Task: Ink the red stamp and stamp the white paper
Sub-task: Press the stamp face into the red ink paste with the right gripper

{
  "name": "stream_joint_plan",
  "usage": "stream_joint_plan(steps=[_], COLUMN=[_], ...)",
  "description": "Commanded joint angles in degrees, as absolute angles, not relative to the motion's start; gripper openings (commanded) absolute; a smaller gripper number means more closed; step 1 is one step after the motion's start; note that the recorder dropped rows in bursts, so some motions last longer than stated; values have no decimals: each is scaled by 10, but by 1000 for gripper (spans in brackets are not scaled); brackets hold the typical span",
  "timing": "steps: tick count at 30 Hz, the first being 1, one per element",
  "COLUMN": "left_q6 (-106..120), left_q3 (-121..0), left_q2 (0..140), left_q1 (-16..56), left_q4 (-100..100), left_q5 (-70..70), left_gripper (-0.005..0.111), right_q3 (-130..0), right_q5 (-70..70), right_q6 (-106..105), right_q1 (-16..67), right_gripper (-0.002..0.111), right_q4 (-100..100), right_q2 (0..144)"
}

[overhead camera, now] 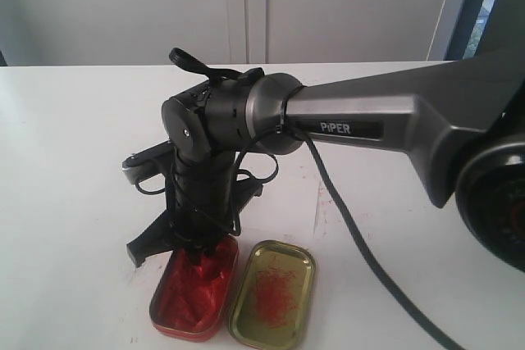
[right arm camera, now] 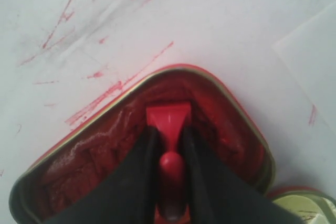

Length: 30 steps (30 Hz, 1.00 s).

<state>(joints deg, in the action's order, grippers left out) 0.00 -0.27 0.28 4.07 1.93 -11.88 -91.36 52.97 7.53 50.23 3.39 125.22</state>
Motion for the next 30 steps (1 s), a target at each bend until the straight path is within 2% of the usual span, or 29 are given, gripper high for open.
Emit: stream_joint_plan(steps=[1,30], left_q6=[0,0], left_q3=[0,0], left_q2=[0,0], left_q1=[40,40], left_q4=[19,19], left_q5=[-116,-116], left_gripper=[0,0], right_q3=[-895,-896], right_q5=[502,507], right_q6=[79,80], right_q1=[503,503], right_gripper=[0,0], right_q4=[29,23], right_q2=[1297,1206])
